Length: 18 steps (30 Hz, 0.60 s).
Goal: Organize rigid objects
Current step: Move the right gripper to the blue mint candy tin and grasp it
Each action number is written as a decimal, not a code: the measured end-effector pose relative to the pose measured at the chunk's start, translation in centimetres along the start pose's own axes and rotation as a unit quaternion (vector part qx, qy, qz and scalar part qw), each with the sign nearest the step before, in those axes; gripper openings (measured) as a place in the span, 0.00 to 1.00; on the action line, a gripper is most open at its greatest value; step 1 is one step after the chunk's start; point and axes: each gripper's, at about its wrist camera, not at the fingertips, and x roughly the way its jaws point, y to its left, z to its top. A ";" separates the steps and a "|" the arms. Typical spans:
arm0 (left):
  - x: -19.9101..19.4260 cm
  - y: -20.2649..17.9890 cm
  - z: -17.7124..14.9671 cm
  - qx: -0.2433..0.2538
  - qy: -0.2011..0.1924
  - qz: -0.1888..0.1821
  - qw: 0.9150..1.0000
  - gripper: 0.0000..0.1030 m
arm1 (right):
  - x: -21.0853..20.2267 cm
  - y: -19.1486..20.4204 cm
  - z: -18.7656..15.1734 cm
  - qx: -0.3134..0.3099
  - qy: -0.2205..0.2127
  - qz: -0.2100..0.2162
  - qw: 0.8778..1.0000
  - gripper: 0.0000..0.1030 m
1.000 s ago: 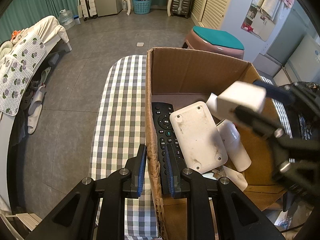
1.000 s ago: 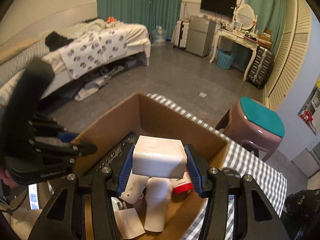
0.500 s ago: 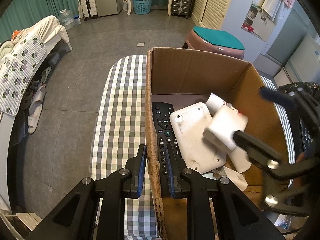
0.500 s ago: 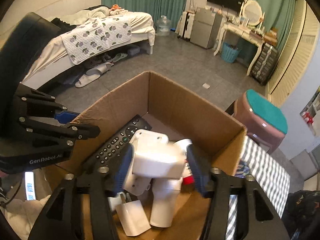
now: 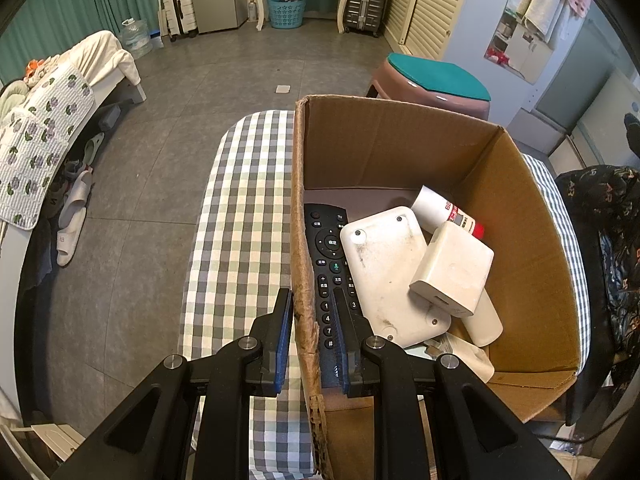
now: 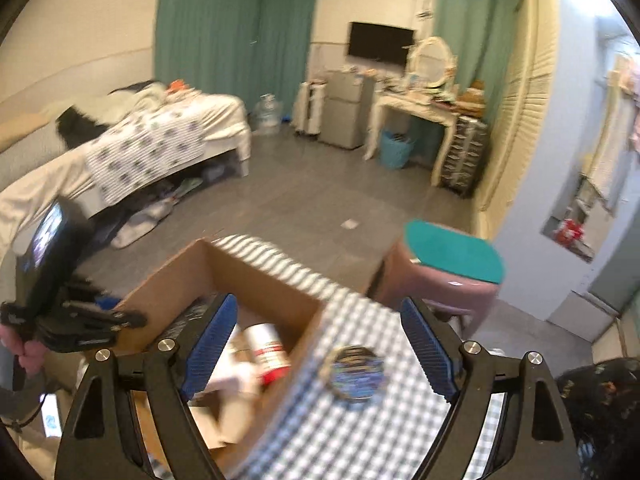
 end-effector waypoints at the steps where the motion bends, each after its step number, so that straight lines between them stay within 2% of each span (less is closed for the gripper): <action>1: 0.0 0.0 0.0 0.000 0.000 0.000 1.000 0.19 | 0.1 -1.0 -0.1 0.009 0.003 -0.011 1.000 0.82; 4: 0.0 0.0 0.0 0.000 0.000 0.001 1.000 0.19 | 1.3 -3.3 -1.3 0.031 0.024 -0.026 0.999 0.82; 8: 0.0 0.0 -0.1 -0.002 0.000 0.002 1.000 0.19 | 4.8 -4.9 -3.8 0.056 0.070 -0.017 0.996 0.82; 14: 0.0 0.0 -0.1 -0.001 0.000 0.003 1.000 0.19 | 9.3 -5.0 -7.1 0.046 0.124 -0.012 0.991 0.82; 18: 0.0 0.0 -0.1 -0.001 0.001 0.002 1.000 0.19 | 11.3 -4.1 -8.8 0.020 0.142 -0.005 0.990 0.82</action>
